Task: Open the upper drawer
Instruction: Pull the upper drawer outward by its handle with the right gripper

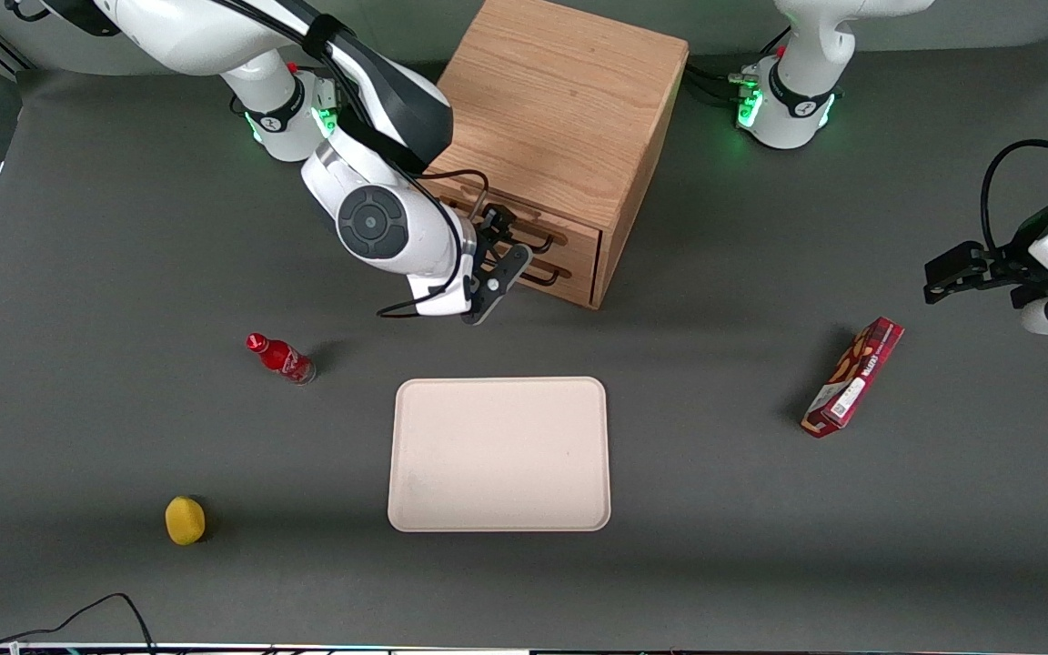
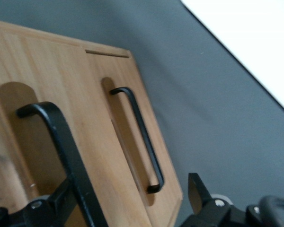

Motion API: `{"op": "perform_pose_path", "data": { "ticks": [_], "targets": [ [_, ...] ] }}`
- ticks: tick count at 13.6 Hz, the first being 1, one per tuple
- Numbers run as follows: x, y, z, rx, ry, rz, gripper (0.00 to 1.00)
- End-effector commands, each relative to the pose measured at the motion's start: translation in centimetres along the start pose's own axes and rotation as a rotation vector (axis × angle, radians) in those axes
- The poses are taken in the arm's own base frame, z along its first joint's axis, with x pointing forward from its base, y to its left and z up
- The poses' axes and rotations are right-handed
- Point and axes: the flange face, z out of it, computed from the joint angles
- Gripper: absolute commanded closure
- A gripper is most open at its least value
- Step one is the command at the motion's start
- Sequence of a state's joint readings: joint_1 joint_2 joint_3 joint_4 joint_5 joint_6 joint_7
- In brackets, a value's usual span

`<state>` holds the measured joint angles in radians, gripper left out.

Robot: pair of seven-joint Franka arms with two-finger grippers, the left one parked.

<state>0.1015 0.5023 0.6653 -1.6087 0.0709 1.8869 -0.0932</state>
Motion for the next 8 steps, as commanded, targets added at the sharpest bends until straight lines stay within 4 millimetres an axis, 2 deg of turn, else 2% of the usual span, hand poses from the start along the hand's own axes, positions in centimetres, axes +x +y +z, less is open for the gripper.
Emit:
{"op": "perform_pose_path", "data": {
  "ticks": [1,6,8],
  "targets": [
    [2.0,2.7,-0.3,-0.001,0.040,-0.003,0.00],
    [3.5,8.2,-4.1,0.013,0.086,0.064,0.00],
    [4.1,10.0,-3.9,-0.012,0.078,0.068,0.00]
  ]
}}
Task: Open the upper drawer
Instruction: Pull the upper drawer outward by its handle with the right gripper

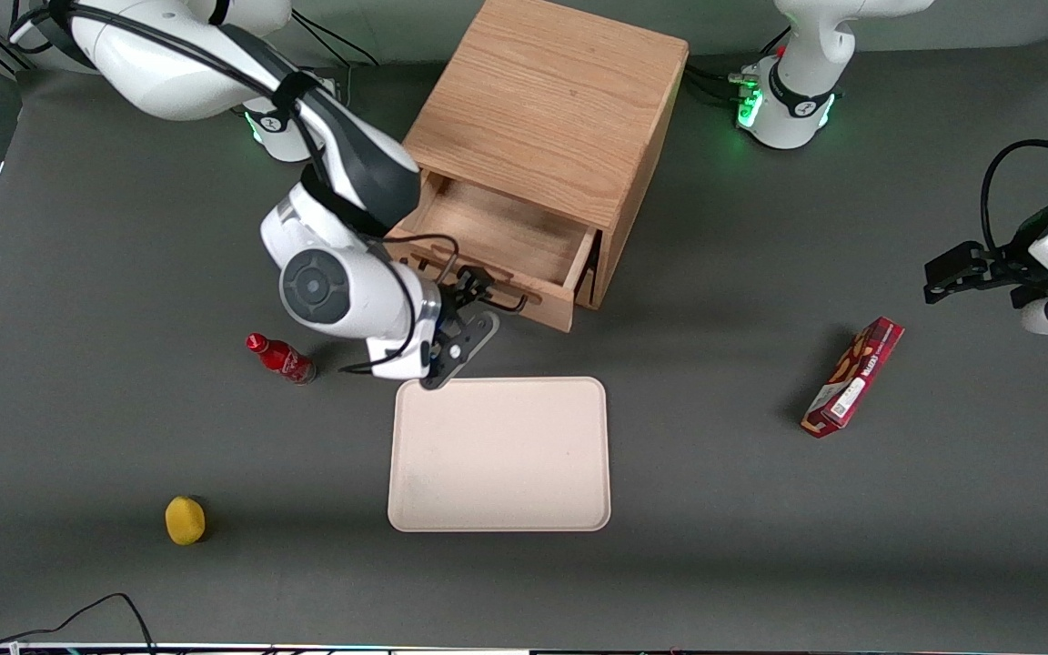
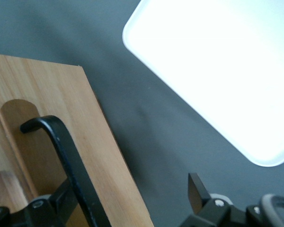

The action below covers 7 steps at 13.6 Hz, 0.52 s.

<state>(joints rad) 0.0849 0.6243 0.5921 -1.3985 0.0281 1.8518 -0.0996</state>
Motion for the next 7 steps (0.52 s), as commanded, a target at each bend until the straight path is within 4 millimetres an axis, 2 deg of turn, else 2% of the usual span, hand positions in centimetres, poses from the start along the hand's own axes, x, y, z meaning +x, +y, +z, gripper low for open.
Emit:
{"op": "perform_pose_path", "data": {
  "ticks": [1,3,4,6,7],
  "targets": [
    [2.0,2.1,0.4,-0.014,-0.003,-0.022,0.00],
    [2.5,3.2,-0.3,-0.013,0.016,-0.056,0.00],
    [2.5,4.7,-0.9,-0.027,0.027,-0.046,0.00],
    [2.7,5.8,-1.7,-0.040,0.044,-0.069,0.00],
    [2.8,7.0,-1.9,-0.044,0.048,-0.072,0.00]
  ]
}}
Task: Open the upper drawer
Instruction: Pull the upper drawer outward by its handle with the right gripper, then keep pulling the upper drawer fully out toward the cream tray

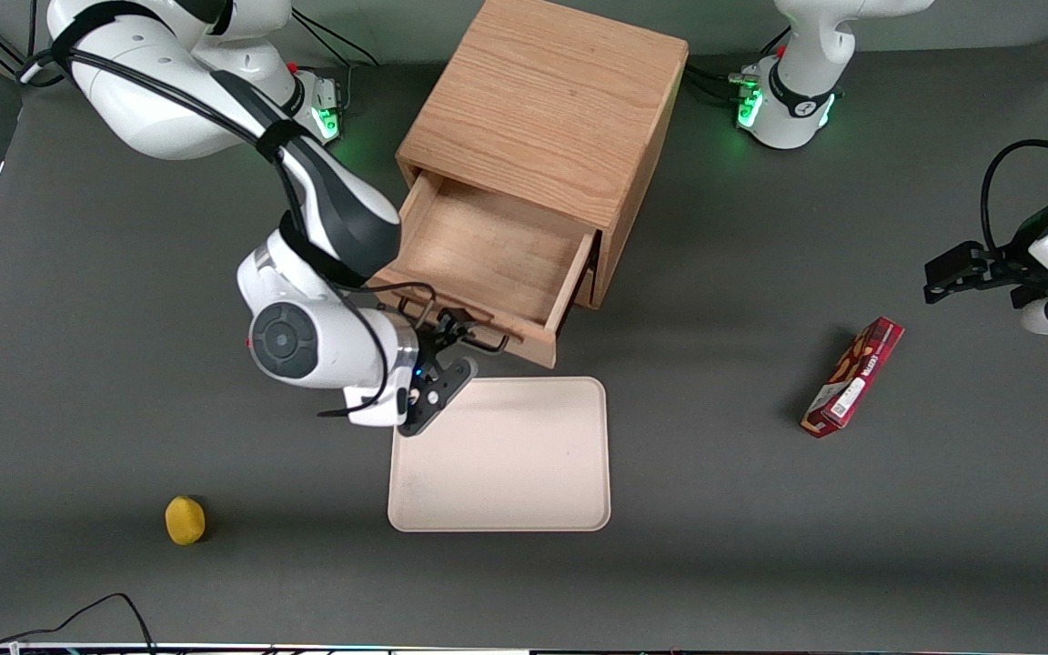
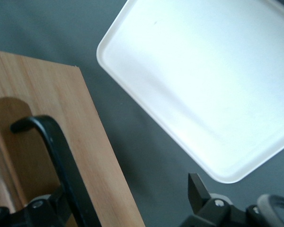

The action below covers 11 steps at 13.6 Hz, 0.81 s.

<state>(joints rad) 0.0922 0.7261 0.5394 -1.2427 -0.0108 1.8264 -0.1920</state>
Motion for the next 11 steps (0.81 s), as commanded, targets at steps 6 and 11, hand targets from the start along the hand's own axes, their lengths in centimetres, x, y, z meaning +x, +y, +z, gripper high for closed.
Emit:
{"op": "perform_pose_path", "data": {
  "ticks": [6,11],
  "targets": [
    [1.1,6.3,-2.6,-0.058,0.057,-0.064,0.00],
    [0.9,5.1,-4.8,-0.048,0.049,-0.067,0.00]
  ]
}}
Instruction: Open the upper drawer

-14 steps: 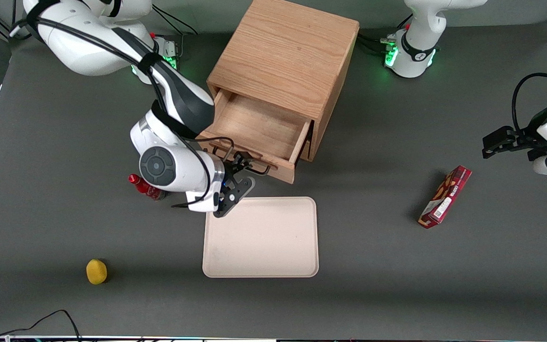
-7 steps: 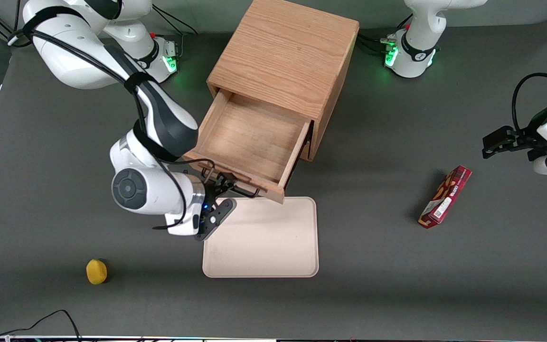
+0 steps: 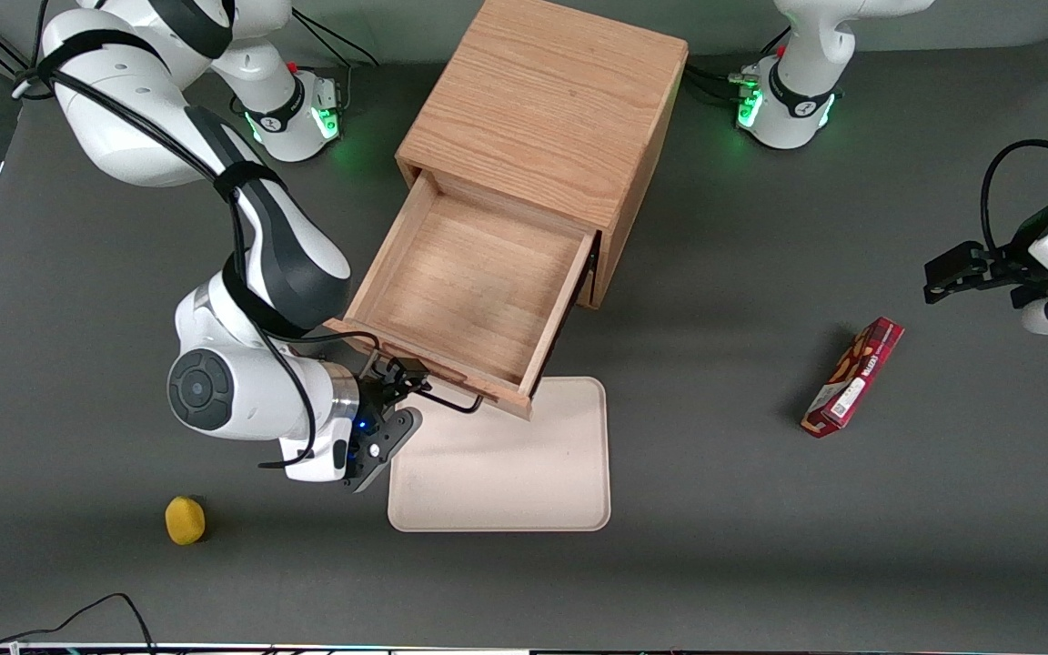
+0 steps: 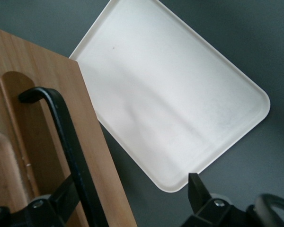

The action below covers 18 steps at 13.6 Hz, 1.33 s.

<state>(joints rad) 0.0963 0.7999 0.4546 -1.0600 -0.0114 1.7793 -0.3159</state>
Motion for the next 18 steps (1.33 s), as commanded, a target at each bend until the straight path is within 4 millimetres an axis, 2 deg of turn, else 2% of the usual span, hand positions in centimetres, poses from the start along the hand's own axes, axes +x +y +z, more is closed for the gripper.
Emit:
{"op": "perform_pose_path", "data": {
  "ticks": [1,2,3,4,7,8,9,11,13,15,17,18],
  "targets": [
    [0.2,-2.5,-2.7,-0.002,-0.020,-0.041,0.00],
    [0.0,-4.6,-6.2,-0.021,0.005,-0.059,0.00],
    [-0.6,-7.1,-10.8,-0.059,0.049,-0.069,0.00],
    [-1.8,-9.5,-14.6,-0.092,0.064,-0.049,0.00],
    [-6.2,-13.3,-20.9,-0.136,0.007,0.205,0.00],
    [-7.8,-13.6,-22.4,-0.162,-0.016,0.280,0.00],
    [-9.5,-13.1,-24.5,-0.189,-0.009,0.336,0.00],
    [-13.8,-10.4,-29.2,-0.261,0.020,0.461,0.00],
    [-18.1,-8.9,-32.5,-0.291,0.009,0.586,0.00],
    [-22.0,-8.2,-33.9,-0.290,-0.046,0.662,0.00],
    [-25.6,-6.1,-33.8,-0.253,-0.054,0.777,0.00],
    [-27.7,-4.4,-33.2,-0.218,-0.047,0.843,0.00]
  ]
}}
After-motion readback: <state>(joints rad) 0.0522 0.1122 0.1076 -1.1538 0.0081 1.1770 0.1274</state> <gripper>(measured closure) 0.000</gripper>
